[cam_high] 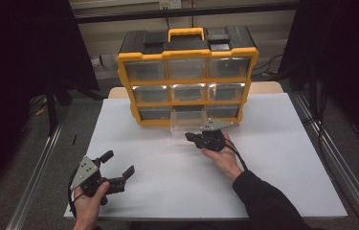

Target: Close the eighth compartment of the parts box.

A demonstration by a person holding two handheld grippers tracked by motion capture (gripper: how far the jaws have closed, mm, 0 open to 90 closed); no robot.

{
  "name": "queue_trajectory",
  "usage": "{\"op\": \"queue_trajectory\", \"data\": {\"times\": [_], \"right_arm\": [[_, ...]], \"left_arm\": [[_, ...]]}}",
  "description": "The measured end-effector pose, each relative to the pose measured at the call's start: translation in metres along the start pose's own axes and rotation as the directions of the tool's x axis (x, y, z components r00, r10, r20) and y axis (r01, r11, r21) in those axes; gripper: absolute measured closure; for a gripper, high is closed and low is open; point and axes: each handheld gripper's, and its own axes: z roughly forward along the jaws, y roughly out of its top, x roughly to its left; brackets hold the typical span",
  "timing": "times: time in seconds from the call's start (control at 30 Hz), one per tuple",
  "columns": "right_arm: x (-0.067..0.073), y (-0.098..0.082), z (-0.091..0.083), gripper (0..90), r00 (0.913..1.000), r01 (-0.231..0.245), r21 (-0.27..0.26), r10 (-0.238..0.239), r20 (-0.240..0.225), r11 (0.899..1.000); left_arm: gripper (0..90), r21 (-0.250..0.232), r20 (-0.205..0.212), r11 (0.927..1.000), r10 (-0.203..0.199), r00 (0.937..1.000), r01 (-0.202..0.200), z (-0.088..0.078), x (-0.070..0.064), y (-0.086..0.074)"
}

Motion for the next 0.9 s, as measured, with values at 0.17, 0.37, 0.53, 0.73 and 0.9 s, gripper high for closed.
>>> {"op": "queue_trajectory", "data": {"times": [0.17, 0.37, 0.53, 0.73, 0.9], "right_arm": [[0.0007, -0.0001, 0.0017, 90.0, 1.0000, -0.005, -0.009, 0.005, -0.005, 1.000], [0.0001, 0.0003, 0.0026, 90.0, 1.0000, -0.003, -0.018, 0.003, -0.006, 1.000], [0.0001, 0.0009, 0.0031, 90.0, 1.0000, 0.006, -0.028, -0.006, -0.002, 1.000], [-0.0006, 0.0009, 0.0042, 90.0, 1.0000, 0.001, -0.034, -0.001, 0.001, 0.999], [-0.0011, 0.0015, 0.0046, 90.0, 1.0000, 0.003, -0.032, -0.003, 0.007, 0.999]], "left_arm": [[2.8, 0.000, 0.000, 1.0000, 0.000, 1.0000, 0.000, 0.0000, 0.0000, 0.0000], [2.8, 0.000, 0.003, 1.0000, -0.003, 1.0000, 0.003, 0.0002, -0.0004, -0.0001], [2.8, 0.000, 0.004, 1.0000, 0.000, 1.0000, 0.000, 0.0003, -0.0003, 0.0000], [2.8, 0.000, 0.004, 1.0000, 0.000, 1.0000, 0.000, 0.0003, -0.0002, 0.0000], [2.8, 0.000, 0.001, 1.0000, 0.000, 1.0000, 0.000, 0.0002, -0.0003, 0.0001]]}}
